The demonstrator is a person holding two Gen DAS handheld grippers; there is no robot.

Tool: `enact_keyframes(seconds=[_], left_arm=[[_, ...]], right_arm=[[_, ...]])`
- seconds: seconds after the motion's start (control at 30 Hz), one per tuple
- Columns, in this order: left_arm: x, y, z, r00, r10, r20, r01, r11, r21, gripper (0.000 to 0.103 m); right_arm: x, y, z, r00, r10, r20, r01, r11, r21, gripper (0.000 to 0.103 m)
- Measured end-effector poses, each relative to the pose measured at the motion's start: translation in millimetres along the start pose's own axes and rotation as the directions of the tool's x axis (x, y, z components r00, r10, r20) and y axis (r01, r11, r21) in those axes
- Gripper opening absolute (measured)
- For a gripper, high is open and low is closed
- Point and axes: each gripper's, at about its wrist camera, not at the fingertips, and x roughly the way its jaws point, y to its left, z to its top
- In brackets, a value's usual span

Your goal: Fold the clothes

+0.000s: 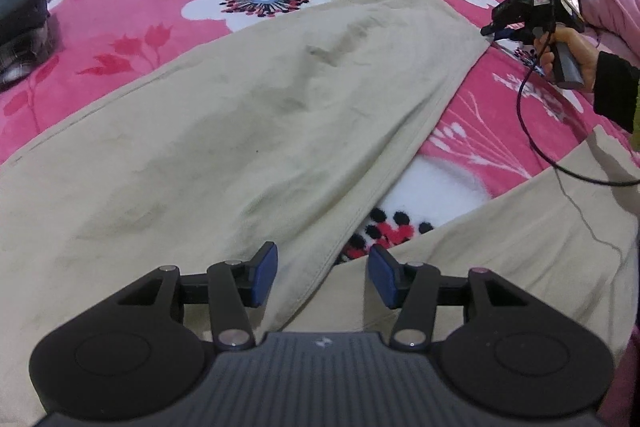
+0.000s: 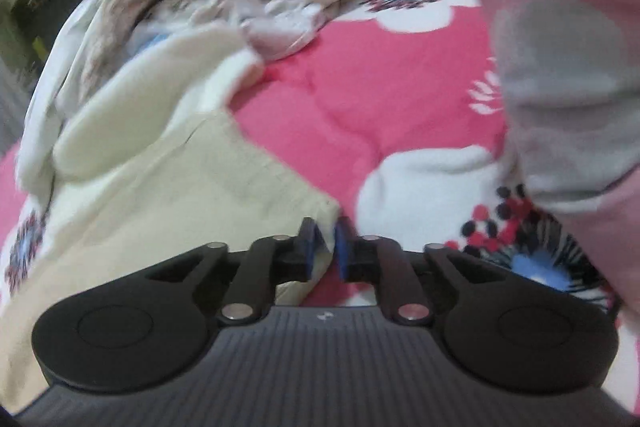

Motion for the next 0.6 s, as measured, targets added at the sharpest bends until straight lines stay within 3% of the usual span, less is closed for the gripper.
enact_keyframes(seconds=[0.1,0.13,0.17,0.23,0.3,0.33,0.37,0.43,0.47,0.53,0.6], left_arm=[[0,2,1,1.000,-0.011,-0.008,0.010,1.000,-0.020,0.052],[0,3,1,1.000,-0.014,-0.010,0.013,1.000,-0.028,0.052],[0,4,2,1.000,-0.016,-0.011,0.016,0.999,-0.035,0.053],[1,4,1,1.000,-0.018,-0.012,0.018,0.999,-0.039,0.054],[2,2,1,1.000,-0.013,-0.013,0.013,0.999,-0.035,0.054],[1,2,1,1.000,-0.010,-0.013,0.010,0.999,-0.032,0.054],[1,1,0,1.000,-0.008,-0.013,0.007,0.999,-0.032,0.054],[0,0,-1,1.000,-0.005,-0.012,0.004,1.000,-0.026,0.055],[0,0,-1,1.000,-0.002,-0.013,0.002,1.000,-0.023,0.055],[0,0,-1,1.000,-0.001,-0.015,0.001,1.000,-0.023,0.055],[1,1,-1,1.000,-0.003,-0.017,0.002,1.000,-0.030,0.055]], right_arm=[[-16,-3,7,0.982,-0.143,0.122,0.140,0.990,0.036,0.021],[-22,-1,8,0.978,-0.125,0.166,0.123,0.992,0.021,0.021],[-26,7,10,0.983,-0.049,0.176,0.055,0.998,-0.034,0.021],[-24,35,6,0.989,0.113,0.091,-0.091,0.972,-0.215,0.021],[-14,71,-7,0.973,0.228,-0.034,-0.220,0.876,-0.429,0.016],[-6,85,-12,0.965,0.249,-0.087,-0.258,0.828,-0.497,0.016],[9,87,-10,0.969,0.222,-0.106,-0.245,0.830,-0.501,0.015],[40,72,8,0.981,0.161,-0.111,-0.192,0.893,-0.406,0.011],[50,59,24,0.982,0.162,-0.101,-0.185,0.935,-0.302,0.000],[66,37,52,0.986,0.150,-0.073,-0.158,0.979,-0.126,0.000],[60,33,68,0.996,0.094,-0.009,-0.094,0.990,-0.109,0.002]])
